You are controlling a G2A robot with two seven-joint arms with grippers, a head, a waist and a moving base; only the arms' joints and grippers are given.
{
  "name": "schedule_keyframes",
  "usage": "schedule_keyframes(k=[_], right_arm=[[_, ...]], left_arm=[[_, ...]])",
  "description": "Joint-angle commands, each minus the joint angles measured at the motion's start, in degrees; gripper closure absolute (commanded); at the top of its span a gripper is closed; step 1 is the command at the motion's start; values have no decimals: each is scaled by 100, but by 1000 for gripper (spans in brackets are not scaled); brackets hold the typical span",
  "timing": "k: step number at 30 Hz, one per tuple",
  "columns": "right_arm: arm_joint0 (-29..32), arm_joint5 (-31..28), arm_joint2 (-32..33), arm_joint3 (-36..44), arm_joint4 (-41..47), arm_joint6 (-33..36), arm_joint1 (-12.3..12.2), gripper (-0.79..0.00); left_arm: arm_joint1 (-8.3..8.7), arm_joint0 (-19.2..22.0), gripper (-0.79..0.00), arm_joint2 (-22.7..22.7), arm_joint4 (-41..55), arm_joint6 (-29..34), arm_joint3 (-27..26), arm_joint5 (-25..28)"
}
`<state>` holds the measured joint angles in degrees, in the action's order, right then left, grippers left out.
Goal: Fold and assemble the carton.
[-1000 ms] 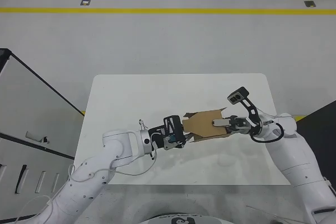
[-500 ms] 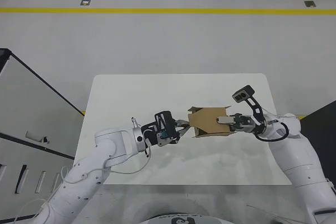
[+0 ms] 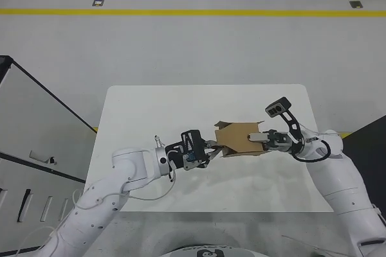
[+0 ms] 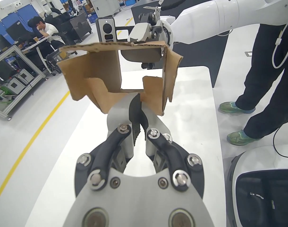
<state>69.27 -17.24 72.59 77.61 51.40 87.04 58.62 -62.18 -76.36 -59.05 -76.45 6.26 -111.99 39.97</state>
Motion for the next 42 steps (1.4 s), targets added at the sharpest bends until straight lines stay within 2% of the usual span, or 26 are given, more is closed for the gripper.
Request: schedule_keyframes(k=[1,12,28,42], right_arm=[[-7,5,-24,-4,0,6,10,0],[-25,14,-89,-17,-55,14,52,0],[37,3,107,-28,-60,3,54,0],[-49,57,-36,-65,-51,58,117,0]], left_arm=[[-5,24,0,26,1,2,21,3],[-14,58,0,75,-1,0,48,-19],[21,-46,0,-91,-27,-41,-33,-53],[-41,150,0,230,-9,-21,90,-46]])
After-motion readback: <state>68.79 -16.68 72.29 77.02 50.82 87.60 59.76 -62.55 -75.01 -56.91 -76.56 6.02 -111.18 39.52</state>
